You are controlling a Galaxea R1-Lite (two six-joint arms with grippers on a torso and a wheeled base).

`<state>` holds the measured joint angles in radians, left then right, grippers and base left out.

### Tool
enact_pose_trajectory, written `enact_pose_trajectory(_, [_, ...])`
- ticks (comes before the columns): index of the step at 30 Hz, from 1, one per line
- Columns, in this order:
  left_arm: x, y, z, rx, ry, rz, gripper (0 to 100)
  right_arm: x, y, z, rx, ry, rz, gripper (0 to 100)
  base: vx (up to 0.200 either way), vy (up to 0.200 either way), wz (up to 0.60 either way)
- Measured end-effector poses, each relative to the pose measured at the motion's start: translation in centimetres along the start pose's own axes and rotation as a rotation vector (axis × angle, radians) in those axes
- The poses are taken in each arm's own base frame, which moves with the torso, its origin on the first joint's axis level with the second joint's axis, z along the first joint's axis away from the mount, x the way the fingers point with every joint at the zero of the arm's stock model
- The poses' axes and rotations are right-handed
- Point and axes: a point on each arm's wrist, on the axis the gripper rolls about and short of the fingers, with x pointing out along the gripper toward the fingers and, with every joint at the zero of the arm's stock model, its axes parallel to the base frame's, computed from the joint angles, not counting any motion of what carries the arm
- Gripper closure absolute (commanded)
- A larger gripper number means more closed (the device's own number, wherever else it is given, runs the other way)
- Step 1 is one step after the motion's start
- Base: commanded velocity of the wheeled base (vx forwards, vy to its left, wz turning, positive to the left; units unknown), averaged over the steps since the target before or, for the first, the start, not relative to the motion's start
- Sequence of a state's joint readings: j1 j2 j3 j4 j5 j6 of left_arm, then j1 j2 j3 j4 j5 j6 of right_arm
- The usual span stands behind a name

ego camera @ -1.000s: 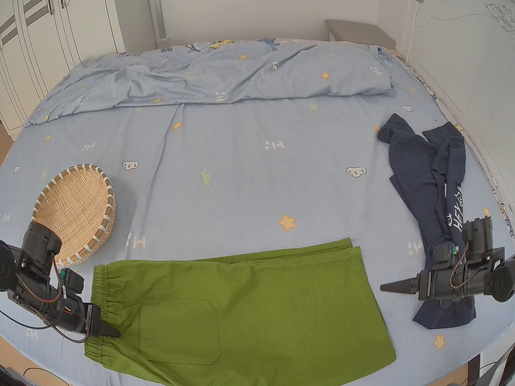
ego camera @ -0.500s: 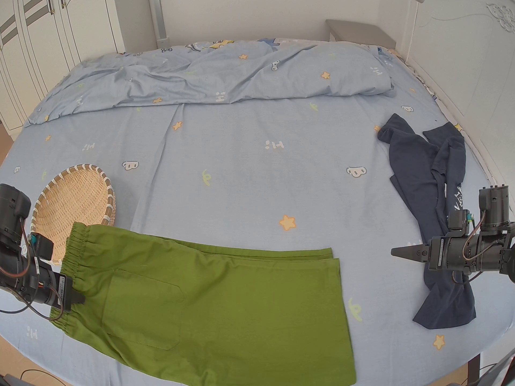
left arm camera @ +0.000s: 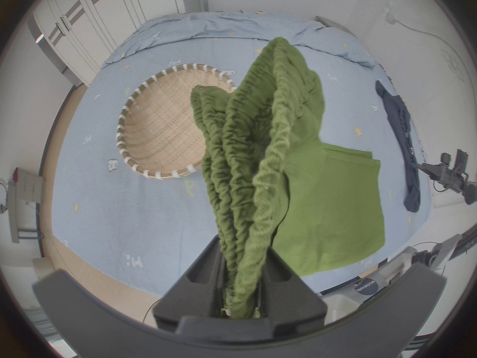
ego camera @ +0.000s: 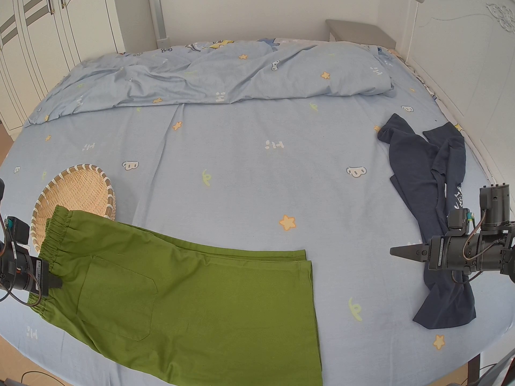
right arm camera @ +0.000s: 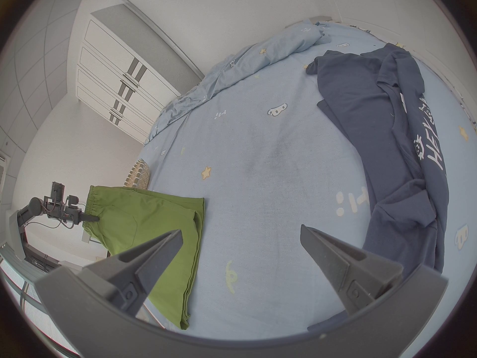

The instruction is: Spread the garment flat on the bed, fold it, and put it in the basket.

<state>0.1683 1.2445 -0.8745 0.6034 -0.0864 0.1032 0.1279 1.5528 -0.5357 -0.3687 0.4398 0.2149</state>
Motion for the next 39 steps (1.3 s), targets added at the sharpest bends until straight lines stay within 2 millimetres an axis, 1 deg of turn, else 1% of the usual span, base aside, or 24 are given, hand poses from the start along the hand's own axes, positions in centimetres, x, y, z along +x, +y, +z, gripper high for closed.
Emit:
enact_pose_trajectory(5, [-0.4,-2.0,0.4,0.029,-0.012,-0.072,100,0.0,0.0,0.0,0.0,0.001,0.0,0,0.0,0.0,0.0])
enact_pose_trajectory(8, [-0.9,-3.7,0.7,0.053,-0.022,-0.133,100,0.0,0.0,0.0,0.0,0.0,0.0,0,0.0,0.0,0.0])
enact_pose_trajectory(11, [-1.9,-5.5,1.1,0.065,-0.02,-0.204,100,0.0,0.0,0.0,0.0,0.0,-0.002,0,0.0,0.0,0.0])
enact_pose_trajectory(15, [-3.3,-7.5,2.1,0.04,-0.009,-0.276,100,0.0,0.0,0.0,0.0,-0.001,-0.005,0,0.0,0.0,0.0])
enact_pose_trajectory(18, [-3.5,-9.0,2.9,-0.005,0.02,-0.317,100,0.0,0.0,0.0,0.001,-0.002,-0.006,0,0.0,0.0,0.0])
enact_pose_trajectory(21, [-3.2,-10.6,3.3,-0.018,0.064,-0.355,100,0.0,0.0,0.0,0.001,-0.002,-0.008,0,0.0,0.0,0.0])
enact_pose_trajectory(27, [-1.5,-14.1,3.5,-0.016,0.171,-0.398,100,0.1,-0.1,0.0,0.002,0.001,-0.009,0,0.0,0.0,0.0])
enact_pose_trajectory(33, [-0.4,-16.0,2.8,0.05,0.223,-0.41,100,0.4,-0.2,-0.1,0.006,0.012,-0.012,0,0.0,0.0,0.0])
enact_pose_trajectory(39, [0.1,-17.2,3.1,0.141,0.173,-0.454,100,0.6,-0.1,-0.3,0.004,0.022,-0.009,0,0.0,0.0,0.0])
